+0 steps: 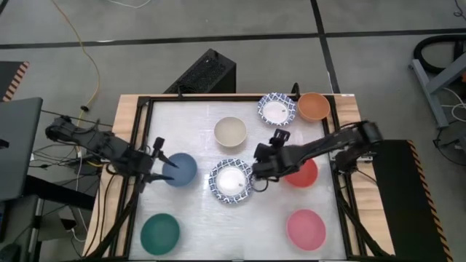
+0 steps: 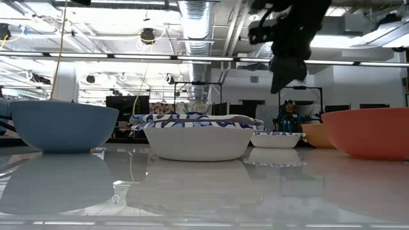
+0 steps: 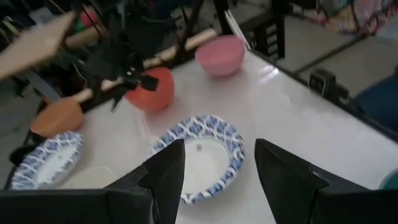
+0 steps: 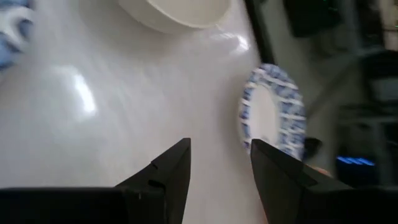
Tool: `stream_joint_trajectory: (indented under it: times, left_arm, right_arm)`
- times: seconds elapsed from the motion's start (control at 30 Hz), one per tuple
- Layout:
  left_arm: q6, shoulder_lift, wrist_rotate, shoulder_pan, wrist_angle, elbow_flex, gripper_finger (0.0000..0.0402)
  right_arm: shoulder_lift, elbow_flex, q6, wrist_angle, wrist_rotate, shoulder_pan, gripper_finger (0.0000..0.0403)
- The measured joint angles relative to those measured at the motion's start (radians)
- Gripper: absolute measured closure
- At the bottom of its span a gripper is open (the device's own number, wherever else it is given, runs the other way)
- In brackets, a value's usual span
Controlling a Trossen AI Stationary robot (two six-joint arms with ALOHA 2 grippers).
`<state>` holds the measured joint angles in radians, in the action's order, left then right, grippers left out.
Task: Nest bowls inside each other by size order
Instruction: Stack the top white blue bowl into the center white blue bowls
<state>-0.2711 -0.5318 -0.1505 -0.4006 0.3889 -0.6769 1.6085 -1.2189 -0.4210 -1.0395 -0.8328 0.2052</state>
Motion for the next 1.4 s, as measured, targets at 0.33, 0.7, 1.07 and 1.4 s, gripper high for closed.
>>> stream_joint_trajectory:
  times: [0.33, 0.7, 1.07, 1.4]
  left_arm:
    - [-0.043, 0.121, 0.032, 0.0, 0.004, 0.0, 0.0216]
    - [-0.058, 0.129, -0.012, 0.0, 0.024, 0.0, 0.0217]
    - [-0.048, 0.129, -0.014, 0.0, 0.057, 0.0, 0.0217]
    - [-0.04, 0.129, -0.014, 0.0, 0.076, 0.0, 0.0217]
  right_arm:
    - [-0.36, 0.32, 0.194, 0.402, 0.267, -0.196, 0.0216]
    - [-0.27, 0.362, 0.434, 0.527, 0.316, -0.333, 0.0216]
    - [-0.084, 0.362, 0.542, 0.558, 0.297, -0.438, 0.0216]
    - [-0.018, 0.362, 0.552, 0.584, 0.17, -0.483, 0.0216]
